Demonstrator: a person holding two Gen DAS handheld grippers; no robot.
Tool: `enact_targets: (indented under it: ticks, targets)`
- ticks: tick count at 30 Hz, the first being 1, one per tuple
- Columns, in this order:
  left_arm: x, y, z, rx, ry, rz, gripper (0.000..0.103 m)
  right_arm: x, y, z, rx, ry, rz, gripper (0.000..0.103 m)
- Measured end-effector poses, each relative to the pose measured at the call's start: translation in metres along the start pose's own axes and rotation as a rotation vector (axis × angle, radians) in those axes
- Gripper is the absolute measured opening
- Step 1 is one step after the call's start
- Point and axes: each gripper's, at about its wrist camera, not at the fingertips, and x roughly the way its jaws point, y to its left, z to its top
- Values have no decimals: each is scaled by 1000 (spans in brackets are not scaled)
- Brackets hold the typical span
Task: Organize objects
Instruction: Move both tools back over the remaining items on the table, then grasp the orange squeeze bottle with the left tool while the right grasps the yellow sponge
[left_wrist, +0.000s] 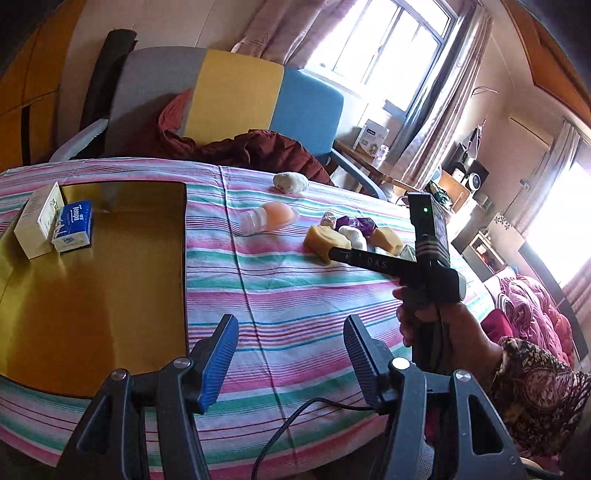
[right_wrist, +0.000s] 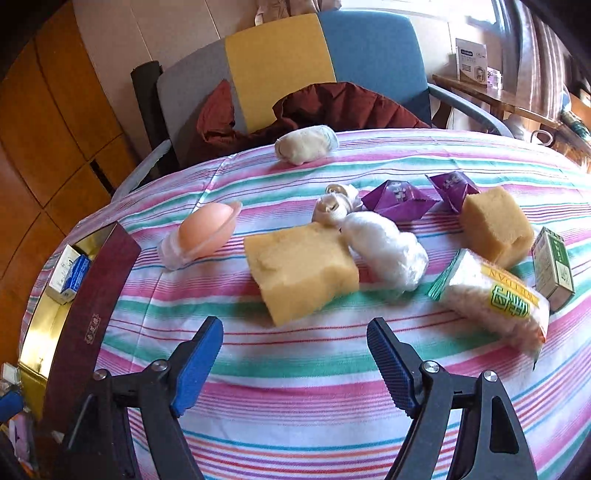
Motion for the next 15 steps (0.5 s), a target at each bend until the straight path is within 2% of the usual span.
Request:
enact_targets:
  ticks: [3, 6, 11, 15]
  targets:
    - [3, -4, -2, 5, 14, 0, 60, 7, 4, 8, -35, -11, 15, 81]
    - [5, -2, -2, 2, 25, 2, 60, 19, 7, 13, -73, -7, -19, 81]
    - [6, -2, -1, 1, 32, 16, 60, 38, 0, 21, -61, -2, -14, 81]
    - [12, -2, 4, 0, 44, 20, 60, 43, 0, 23, -50, 4, 3, 73]
